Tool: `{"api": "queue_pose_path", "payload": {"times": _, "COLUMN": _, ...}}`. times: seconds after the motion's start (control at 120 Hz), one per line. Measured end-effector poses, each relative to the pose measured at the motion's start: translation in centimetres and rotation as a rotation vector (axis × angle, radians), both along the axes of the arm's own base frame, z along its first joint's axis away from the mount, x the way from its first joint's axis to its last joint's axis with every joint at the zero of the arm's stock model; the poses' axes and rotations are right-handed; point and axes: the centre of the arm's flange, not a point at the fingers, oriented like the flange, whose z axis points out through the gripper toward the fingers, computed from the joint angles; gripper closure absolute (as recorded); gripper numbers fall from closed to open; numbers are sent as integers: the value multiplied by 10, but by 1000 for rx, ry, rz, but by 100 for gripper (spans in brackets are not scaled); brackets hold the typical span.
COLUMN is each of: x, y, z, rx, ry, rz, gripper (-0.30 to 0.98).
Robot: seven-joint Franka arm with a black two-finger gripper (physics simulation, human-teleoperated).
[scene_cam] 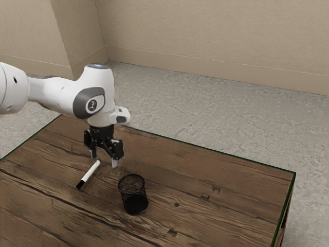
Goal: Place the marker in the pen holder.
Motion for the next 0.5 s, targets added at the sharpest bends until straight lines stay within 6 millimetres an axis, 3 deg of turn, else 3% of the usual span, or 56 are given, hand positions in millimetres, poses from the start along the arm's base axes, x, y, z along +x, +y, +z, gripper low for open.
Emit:
{"api": "queue_pose_path", "payload": {"times": 0.067, "x": 9, "y": 45, "z": -8, "rx": 3, "ry": -41, "rz": 72, "gripper": 0}}
{"api": "queue_pose_path", "payload": {"times": 0.158, "x": 21, "y": 62, "z": -50, "rx": 5, "ry": -72, "rz": 77, "gripper": 0}}
{"api": "queue_pose_path", "payload": {"times": 0.225, "x": 28, "y": 74, "z": -66, "rx": 0, "ry": -115, "rz": 89, "gripper": 0}}
{"api": "queue_pose_path", "payload": {"times": 0.317, "x": 30, "y": 100, "z": -74, "rx": 0, "ry": -165, "rz": 115, "gripper": 0}}
{"api": "queue_pose_path", "payload": {"times": 0.5, "x": 25, "y": 123, "z": -78, "rx": 3, "ry": -196, "rz": 112, "gripper": 0}}
